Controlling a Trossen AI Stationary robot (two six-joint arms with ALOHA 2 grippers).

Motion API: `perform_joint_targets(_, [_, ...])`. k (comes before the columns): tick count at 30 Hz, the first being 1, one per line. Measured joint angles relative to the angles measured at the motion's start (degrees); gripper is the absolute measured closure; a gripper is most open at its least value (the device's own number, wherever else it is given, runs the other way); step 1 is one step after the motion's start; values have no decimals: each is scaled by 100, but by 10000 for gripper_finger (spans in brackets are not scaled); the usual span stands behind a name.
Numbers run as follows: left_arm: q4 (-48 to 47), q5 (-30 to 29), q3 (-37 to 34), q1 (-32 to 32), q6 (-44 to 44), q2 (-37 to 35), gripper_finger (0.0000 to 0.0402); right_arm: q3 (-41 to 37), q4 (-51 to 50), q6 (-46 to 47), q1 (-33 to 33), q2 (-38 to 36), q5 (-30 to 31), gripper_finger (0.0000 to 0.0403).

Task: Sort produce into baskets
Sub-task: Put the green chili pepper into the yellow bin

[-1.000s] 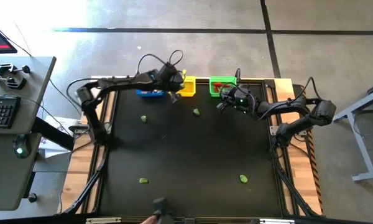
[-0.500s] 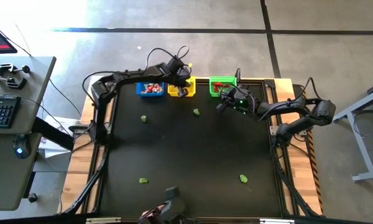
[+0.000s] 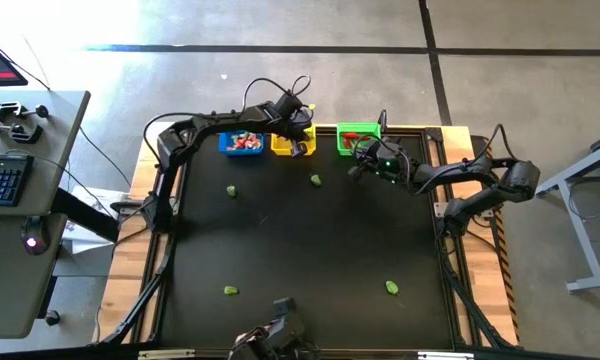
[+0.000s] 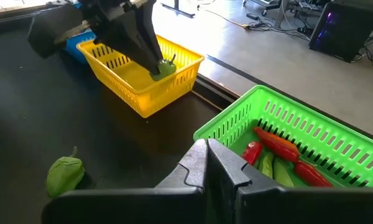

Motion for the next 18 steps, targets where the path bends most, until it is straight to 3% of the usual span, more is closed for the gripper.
perform_joint_targets(9, [181,190,44,-2,-122,18,383,0,-8,0,0,0,-1,403])
perform_joint_targets(18, [133,38,47,35,-144,-199,280,0,-83,0,0,0,-1,403])
